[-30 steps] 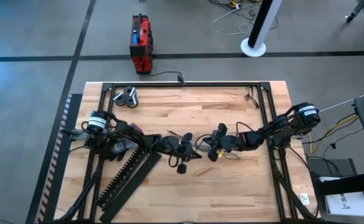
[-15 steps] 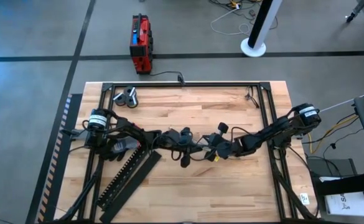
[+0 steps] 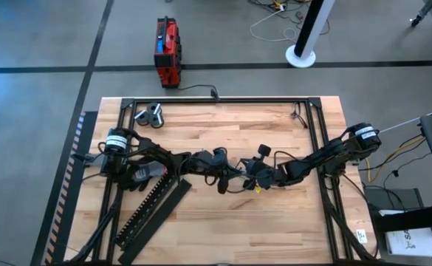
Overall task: Ziptie cables
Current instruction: Wrap the cable wires with the black zip tie
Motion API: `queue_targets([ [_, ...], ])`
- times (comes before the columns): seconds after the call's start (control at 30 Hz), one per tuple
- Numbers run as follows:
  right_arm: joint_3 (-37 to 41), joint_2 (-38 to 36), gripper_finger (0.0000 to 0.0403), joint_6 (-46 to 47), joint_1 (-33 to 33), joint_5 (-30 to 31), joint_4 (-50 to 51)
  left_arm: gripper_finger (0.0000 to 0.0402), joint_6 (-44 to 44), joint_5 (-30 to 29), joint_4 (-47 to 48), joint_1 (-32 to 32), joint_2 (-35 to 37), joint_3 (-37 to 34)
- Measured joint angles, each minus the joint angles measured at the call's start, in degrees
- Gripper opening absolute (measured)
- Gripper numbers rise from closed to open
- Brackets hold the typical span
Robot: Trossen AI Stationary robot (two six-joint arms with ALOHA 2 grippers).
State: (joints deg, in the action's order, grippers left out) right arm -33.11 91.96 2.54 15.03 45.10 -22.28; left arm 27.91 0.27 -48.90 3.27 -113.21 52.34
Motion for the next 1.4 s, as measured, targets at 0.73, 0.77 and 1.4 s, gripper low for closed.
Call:
queue_targets([
  [0.73, -2.41, 0.00, 0.0000, -8.32, 0.38, 0.15, 1.62, 0.0000, 5.21, -0.32, -3.62, -0.40, -0.02, 0.00],
  [0.77, -2.41, 0.00, 0.0000, -8.42, 0.52, 0.45, 1.51, 0.0000, 5.21, -0.35, -3.64, -0.40, -0.02, 0.00],
  [1.4, -2.39, -0.05, 0.0000, -7.45, 0.83, 2.05, -0.48, 0.0000, 5.35, -2.62, -6.02, -0.40, -0.09, -2.47],
])
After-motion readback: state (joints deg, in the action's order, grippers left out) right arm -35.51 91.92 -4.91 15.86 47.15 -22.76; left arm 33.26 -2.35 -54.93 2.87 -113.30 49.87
